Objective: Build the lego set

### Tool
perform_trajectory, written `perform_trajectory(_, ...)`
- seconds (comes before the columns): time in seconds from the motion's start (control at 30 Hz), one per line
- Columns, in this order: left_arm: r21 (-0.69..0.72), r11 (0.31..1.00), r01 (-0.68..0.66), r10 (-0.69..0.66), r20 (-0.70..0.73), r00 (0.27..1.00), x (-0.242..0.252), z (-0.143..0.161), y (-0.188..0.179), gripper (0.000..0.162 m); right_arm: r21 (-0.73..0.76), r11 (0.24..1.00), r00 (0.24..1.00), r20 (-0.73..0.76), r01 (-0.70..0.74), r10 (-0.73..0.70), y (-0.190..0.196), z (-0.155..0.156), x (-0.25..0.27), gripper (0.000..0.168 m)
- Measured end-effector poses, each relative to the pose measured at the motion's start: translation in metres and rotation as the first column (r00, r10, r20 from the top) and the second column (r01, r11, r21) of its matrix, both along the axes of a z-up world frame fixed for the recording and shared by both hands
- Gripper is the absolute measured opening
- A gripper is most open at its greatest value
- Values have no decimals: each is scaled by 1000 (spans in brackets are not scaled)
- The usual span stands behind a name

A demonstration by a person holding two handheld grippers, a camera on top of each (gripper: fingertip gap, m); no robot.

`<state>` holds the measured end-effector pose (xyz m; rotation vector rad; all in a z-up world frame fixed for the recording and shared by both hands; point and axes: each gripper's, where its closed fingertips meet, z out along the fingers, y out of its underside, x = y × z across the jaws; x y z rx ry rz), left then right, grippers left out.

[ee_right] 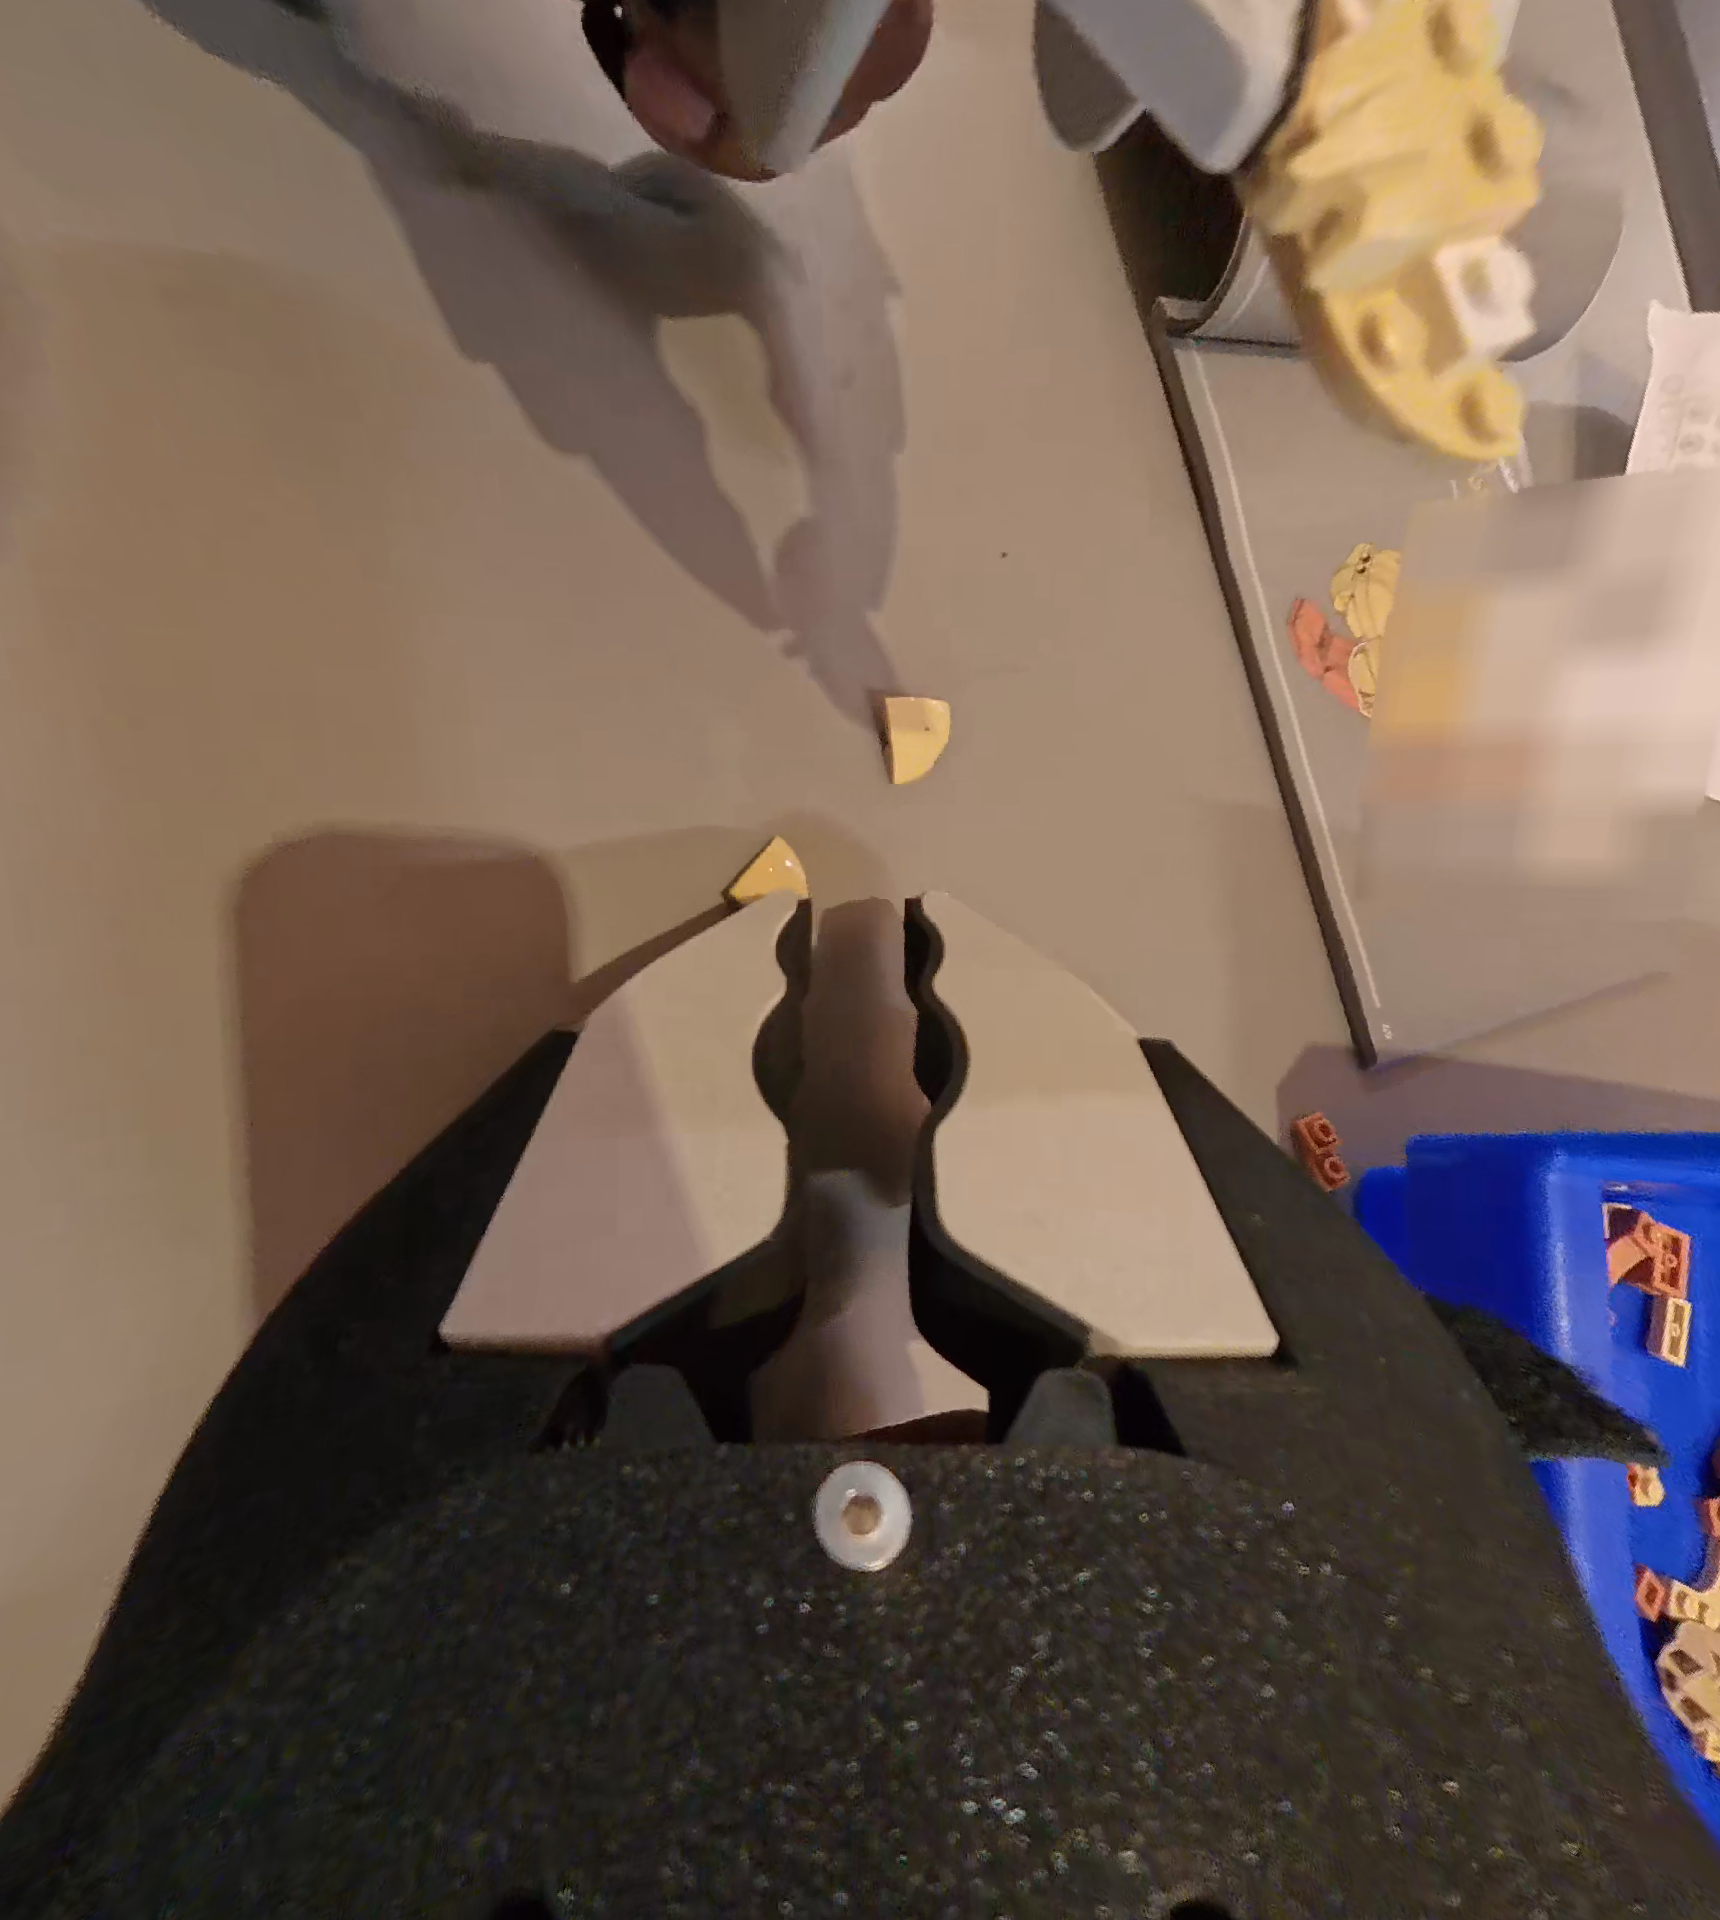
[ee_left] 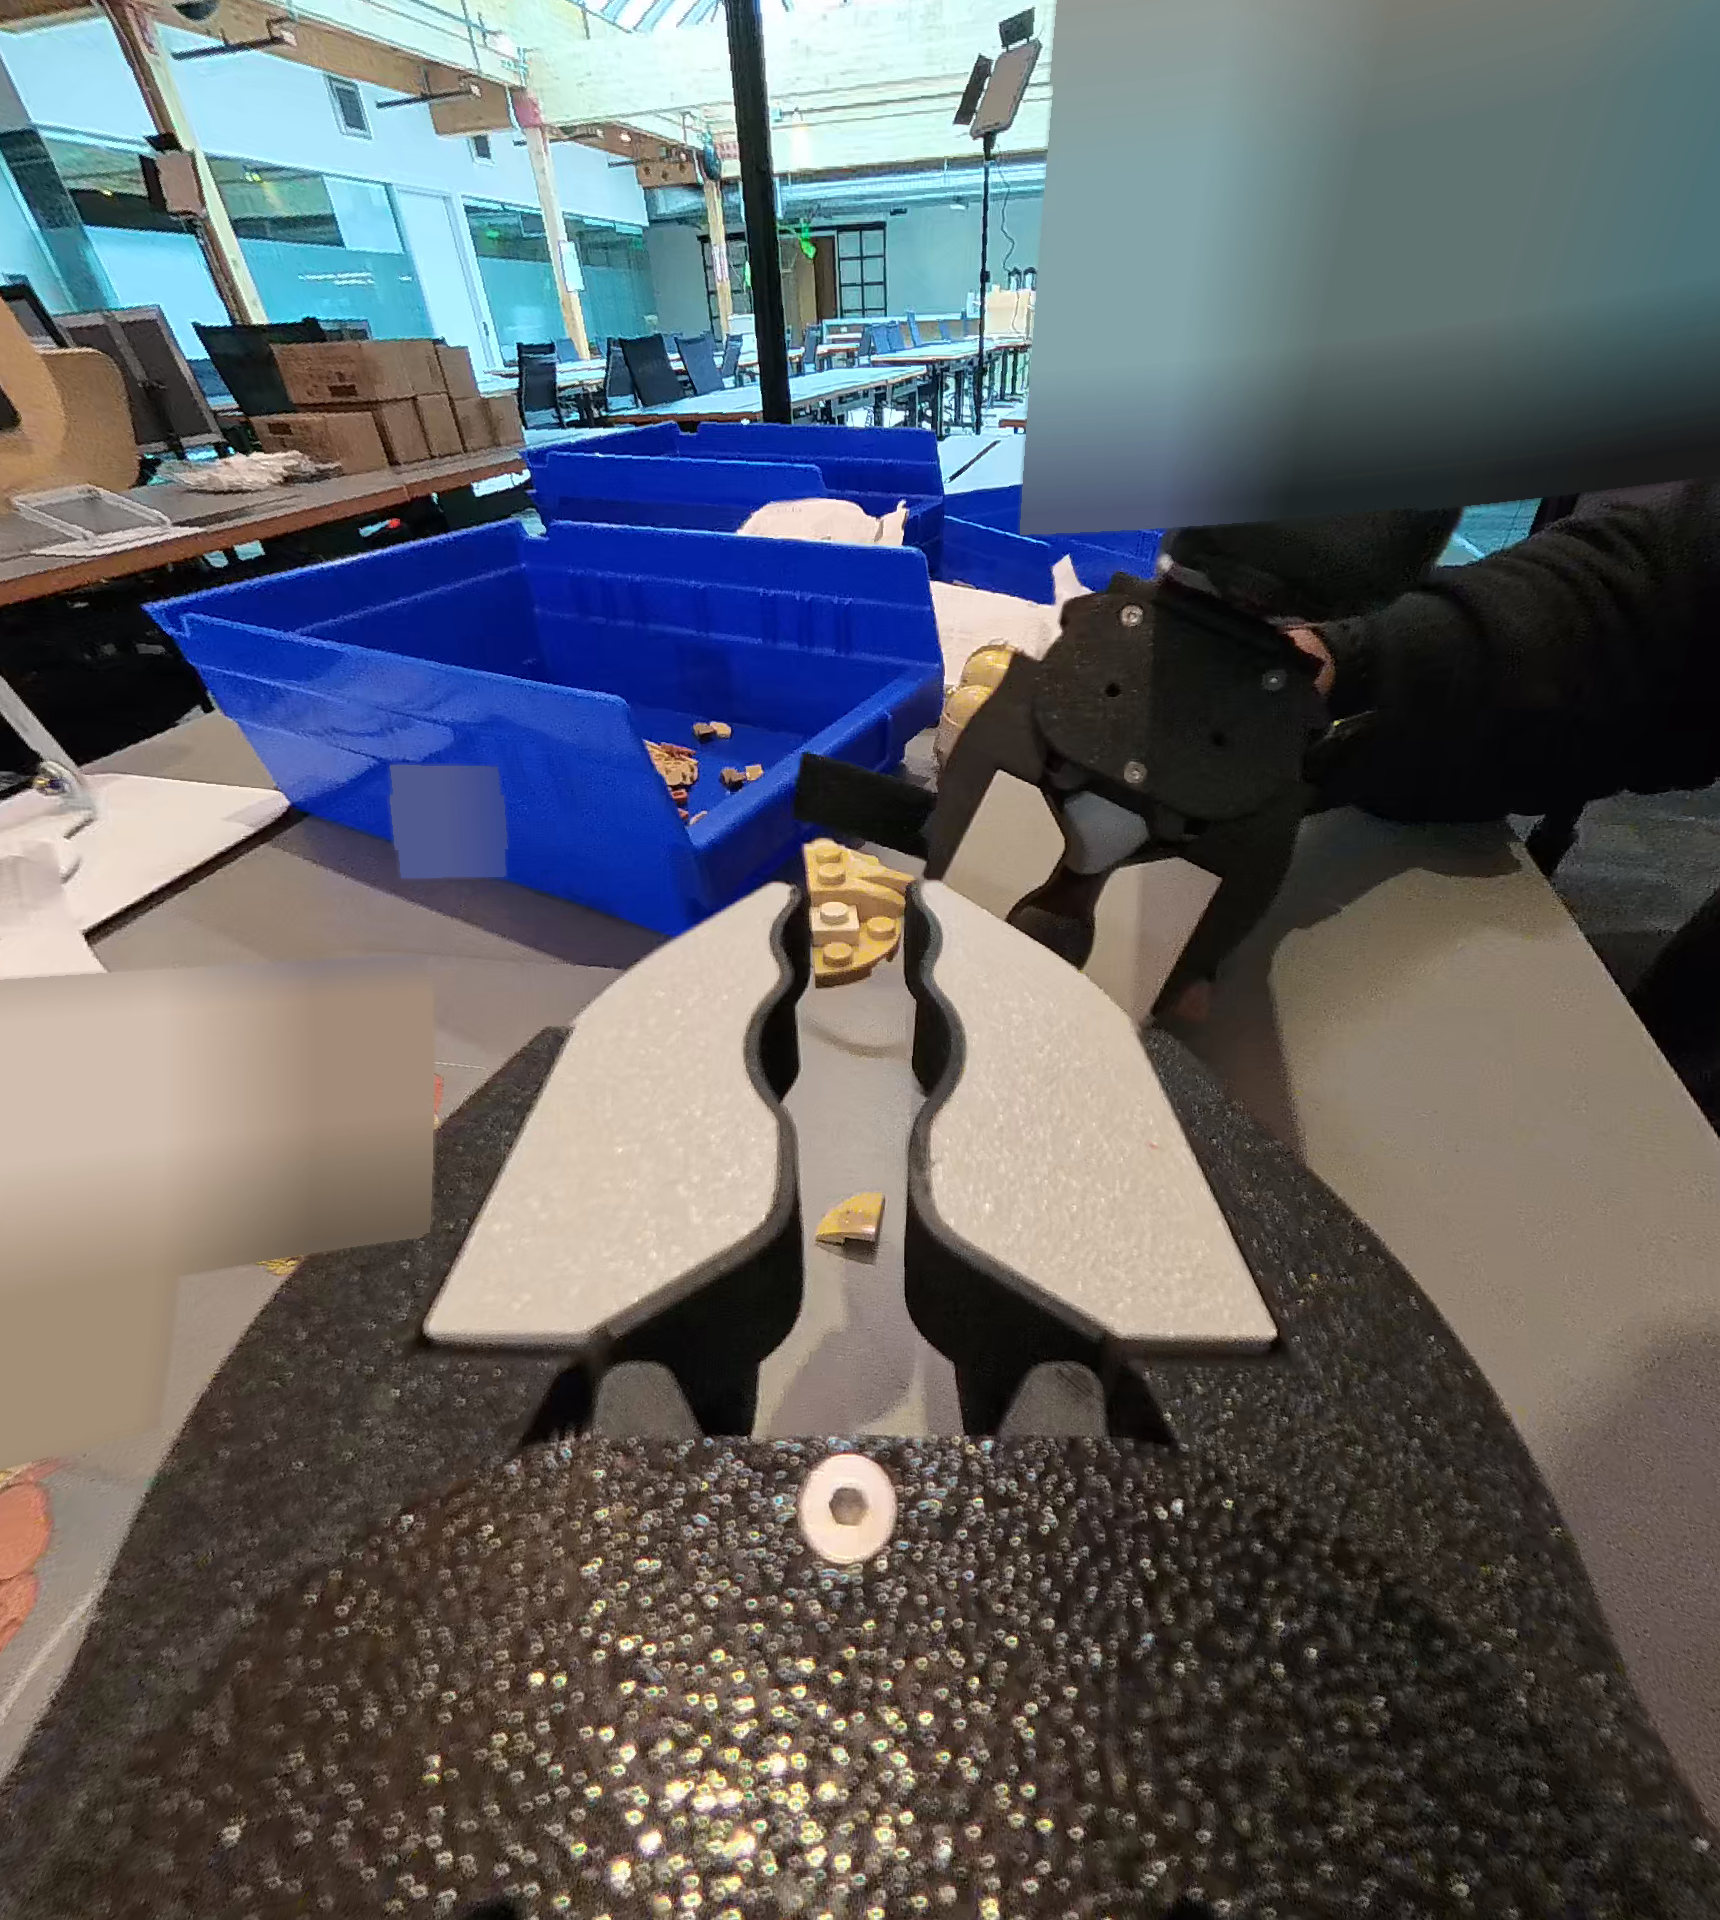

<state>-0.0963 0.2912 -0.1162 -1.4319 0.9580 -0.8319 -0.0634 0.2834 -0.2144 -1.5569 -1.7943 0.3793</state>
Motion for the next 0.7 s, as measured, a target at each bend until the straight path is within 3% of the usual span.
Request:
perform_trajectory(0.33, 11, 1000, 11, -11, 1, 1000, 2, 3, -4, 17, -24, 998, 999, 22, 50, -49, -4, -3, 2, 18)
perform_trajectory(0.47, 14, 1000, 4, -4, 3, 1000, 1, 4, -3, 17, -30, 999, 1000, 16, -11, 12, -22, -2, -8, 21)
perform_trajectory(0.6, 10, 1000, 8, -8, 2, 1000, 1, 3, -3, 17, -12, 999, 999, 4, -33, 33, -17, 0, -6, 23)
perform_trajectory(0.7, 4, 1000, 18, -18, 2, 1000, 1, 2, -3, 17, -21, 989, 990, -17, -143, 143, -15, 1, -4, 25)
